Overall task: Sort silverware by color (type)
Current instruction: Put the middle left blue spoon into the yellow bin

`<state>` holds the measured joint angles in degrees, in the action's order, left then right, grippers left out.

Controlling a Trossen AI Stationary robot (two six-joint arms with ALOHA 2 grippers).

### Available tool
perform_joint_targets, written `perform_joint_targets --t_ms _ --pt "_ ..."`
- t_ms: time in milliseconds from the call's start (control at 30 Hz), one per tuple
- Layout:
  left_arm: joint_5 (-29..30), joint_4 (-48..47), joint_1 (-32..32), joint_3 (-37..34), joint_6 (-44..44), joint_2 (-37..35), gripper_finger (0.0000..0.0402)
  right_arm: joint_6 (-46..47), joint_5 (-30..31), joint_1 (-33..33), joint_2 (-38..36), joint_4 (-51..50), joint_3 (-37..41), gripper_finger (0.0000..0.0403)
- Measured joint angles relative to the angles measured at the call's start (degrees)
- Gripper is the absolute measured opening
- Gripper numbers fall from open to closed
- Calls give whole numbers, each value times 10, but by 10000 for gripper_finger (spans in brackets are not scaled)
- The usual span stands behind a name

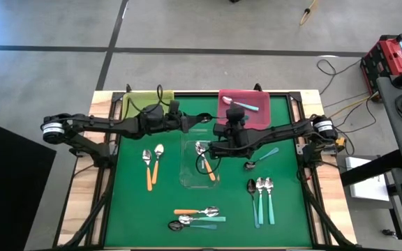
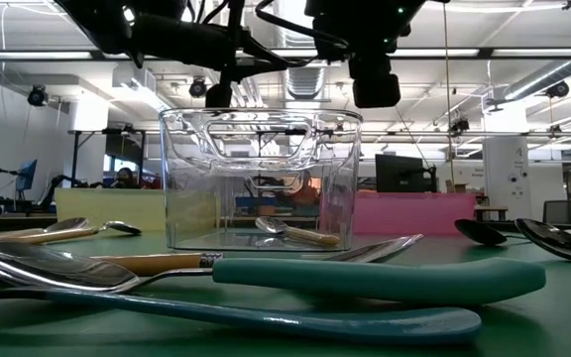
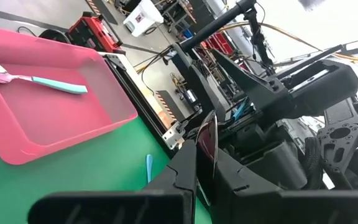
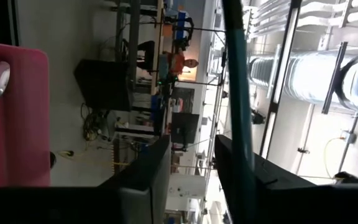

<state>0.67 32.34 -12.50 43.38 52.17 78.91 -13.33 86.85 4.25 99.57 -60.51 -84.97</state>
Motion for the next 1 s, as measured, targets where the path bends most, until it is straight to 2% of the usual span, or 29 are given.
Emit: perform_joint_targets --t_ms 367,667,1000 --pt "-1 4 -17 0 3 -1 0 68 2 1 0 0 0 118" --pt "-1 13 -46 1 -6 -3 0 199 2 1 -2 0 0 118" --pt "-10 17 -83 1 -32 -8 1 270 2 1 -5 0 0 118"
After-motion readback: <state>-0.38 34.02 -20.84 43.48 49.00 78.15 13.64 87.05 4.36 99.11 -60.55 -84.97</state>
